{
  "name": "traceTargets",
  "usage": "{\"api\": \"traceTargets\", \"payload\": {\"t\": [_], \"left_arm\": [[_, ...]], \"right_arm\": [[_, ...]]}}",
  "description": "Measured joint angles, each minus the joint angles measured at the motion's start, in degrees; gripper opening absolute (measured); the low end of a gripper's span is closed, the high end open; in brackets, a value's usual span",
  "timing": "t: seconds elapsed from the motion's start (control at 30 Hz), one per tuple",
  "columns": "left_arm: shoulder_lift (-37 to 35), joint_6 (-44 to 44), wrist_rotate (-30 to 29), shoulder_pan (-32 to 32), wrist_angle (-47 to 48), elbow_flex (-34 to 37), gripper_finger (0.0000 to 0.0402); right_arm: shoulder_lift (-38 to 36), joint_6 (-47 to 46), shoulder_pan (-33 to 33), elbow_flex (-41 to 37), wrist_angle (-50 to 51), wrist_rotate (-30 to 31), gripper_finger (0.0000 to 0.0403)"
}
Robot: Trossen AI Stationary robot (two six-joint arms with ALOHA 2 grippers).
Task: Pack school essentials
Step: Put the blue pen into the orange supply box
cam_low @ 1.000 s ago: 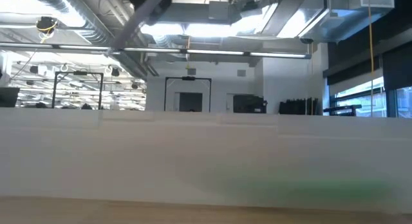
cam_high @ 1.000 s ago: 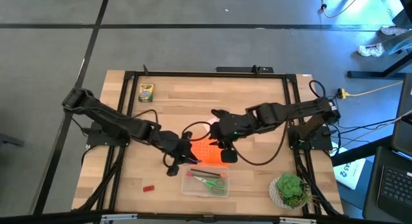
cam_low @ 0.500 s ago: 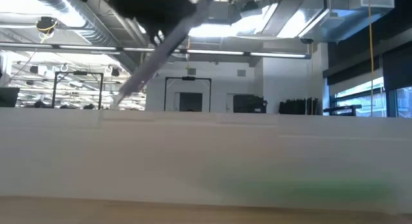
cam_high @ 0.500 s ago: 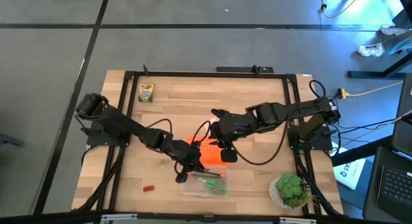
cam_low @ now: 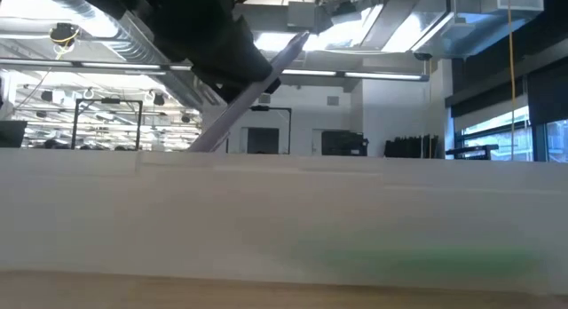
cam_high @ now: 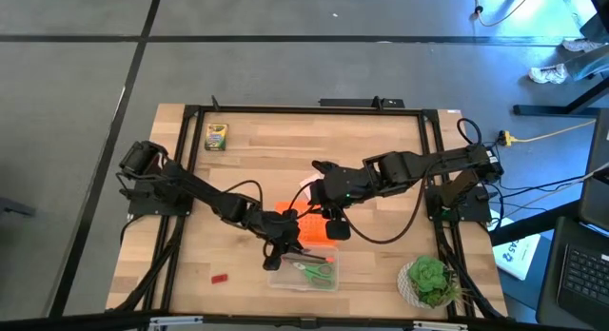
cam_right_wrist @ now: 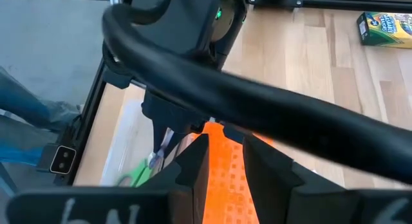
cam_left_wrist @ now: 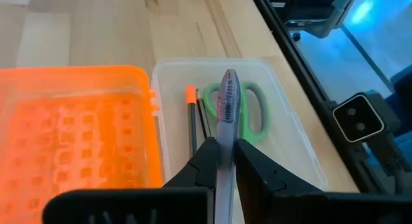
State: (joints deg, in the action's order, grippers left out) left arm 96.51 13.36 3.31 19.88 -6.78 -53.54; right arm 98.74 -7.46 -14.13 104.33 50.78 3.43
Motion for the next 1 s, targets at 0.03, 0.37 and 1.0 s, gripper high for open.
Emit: {"api": "traceTargets", "payload": {"t": [0.03,0.37,1.0], "left_arm": [[0.0,0.0,0.0,0.1,0.3,0.0,0.0025],[1.3,0.0,-0.3,0.3,2.2,0.0,0.0025],[1.2,0.2,-4.3,0.3,3.3,0.0,0.0043]], "right_arm": [[0.0,0.0,0.0,0.0,0.0,0.0,0.0097],[0.0,0.1,0.0,0.0,-0.1,-0.3,0.0097],[0.1,0.0,0.0,0.0,-0.3,-0.6,0.0097]]}}
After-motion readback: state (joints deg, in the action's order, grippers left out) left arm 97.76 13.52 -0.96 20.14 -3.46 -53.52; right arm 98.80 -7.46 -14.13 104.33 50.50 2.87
